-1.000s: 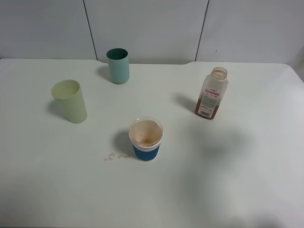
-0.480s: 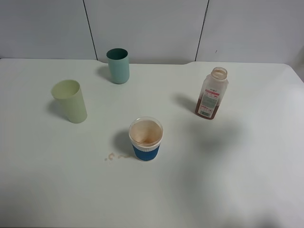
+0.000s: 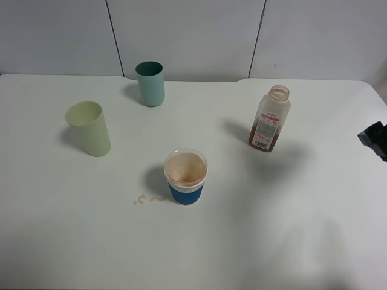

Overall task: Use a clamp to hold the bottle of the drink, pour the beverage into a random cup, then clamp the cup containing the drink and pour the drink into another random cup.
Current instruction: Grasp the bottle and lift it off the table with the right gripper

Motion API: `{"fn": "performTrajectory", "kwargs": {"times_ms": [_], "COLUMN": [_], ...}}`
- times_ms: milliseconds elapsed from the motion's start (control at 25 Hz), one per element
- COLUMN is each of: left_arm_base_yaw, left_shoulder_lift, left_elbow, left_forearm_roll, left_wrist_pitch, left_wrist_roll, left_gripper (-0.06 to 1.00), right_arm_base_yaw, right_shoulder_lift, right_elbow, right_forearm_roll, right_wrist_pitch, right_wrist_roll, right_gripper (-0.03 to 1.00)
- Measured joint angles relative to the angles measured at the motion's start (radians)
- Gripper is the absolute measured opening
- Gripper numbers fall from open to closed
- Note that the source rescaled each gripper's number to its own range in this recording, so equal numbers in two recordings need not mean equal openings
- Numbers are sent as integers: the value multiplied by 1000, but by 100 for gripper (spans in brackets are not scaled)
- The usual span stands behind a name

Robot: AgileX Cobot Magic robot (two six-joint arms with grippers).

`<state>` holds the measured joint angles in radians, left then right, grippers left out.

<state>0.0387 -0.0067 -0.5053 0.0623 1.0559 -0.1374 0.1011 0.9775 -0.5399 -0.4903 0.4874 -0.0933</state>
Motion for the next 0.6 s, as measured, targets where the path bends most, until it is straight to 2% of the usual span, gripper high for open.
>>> {"fn": "performTrajectory", "kwargs": {"times_ms": [320,600], "left_arm_base_yaw": [0,0], "left_shoulder_lift": [0,0], "left_elbow": [0,0], "left_forearm_roll": [0,0], "left_wrist_pitch": [0,0], "left_wrist_roll": [0,0], "left_gripper": [90,90], "right_arm_base_yaw": [-131,-314], "right_shoulder_lift": [10,10], "right_elbow": [0,0], "right_forearm_roll": [-71,-100], "right_wrist_pitch": [-17,-135], "right_wrist_roll": [10,17], "right_gripper": [100,100]}}
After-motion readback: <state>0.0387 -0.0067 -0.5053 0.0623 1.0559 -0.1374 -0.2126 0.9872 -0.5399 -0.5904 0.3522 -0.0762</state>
